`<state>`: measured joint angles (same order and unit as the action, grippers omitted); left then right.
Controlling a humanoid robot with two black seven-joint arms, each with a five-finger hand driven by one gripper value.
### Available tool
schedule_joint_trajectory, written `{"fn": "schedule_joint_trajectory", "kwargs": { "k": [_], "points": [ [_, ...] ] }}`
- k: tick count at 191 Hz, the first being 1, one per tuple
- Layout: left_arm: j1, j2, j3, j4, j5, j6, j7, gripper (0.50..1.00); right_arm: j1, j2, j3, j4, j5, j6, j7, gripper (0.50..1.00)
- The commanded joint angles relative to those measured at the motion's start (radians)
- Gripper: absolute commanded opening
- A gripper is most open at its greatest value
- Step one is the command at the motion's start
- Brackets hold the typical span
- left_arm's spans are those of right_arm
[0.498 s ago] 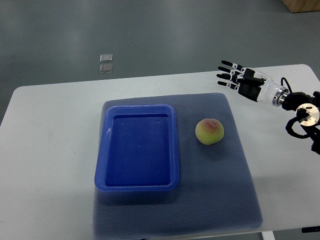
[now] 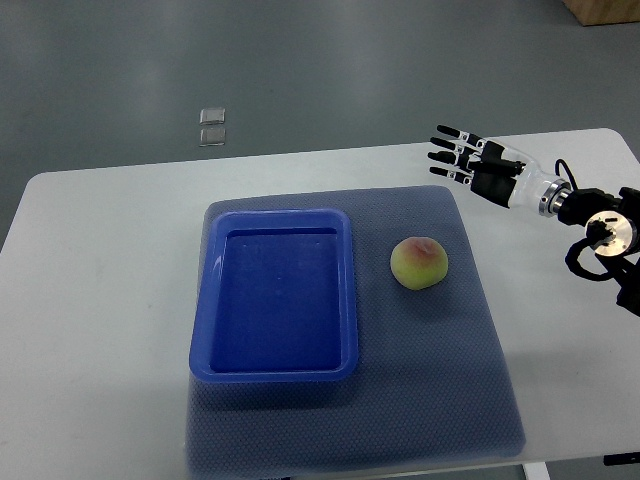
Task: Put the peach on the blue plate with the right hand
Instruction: 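Move the right hand inward over the mat toward the peach, then lower the right hand onto the peach and close fingers around it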
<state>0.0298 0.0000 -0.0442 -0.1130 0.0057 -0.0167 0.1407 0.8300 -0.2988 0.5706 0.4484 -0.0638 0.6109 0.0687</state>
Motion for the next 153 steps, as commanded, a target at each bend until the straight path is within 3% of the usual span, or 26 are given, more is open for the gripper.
{"fn": "schedule_joint_trajectory", "kwargs": {
  "k": [1,110,153],
  "points": [
    [-0.010,0.000,0.001,0.000,0.000,0.000,-0.001,1.000,0.001,0.003,0.002,0.000,-0.037,0.000,0.005,0.928],
    [-0.010,0.000,0.001,0.000,0.000,0.000,-0.001,1.000,0.064,-0.011,0.002,0.099,-0.373,0.000,0.008,0.926],
    [-0.010,0.000,-0.002,0.000,0.000,0.000,-0.001,1.000,0.094,-0.085,0.002,0.227,-0.627,0.000,0.034,0.926]
  ]
}}
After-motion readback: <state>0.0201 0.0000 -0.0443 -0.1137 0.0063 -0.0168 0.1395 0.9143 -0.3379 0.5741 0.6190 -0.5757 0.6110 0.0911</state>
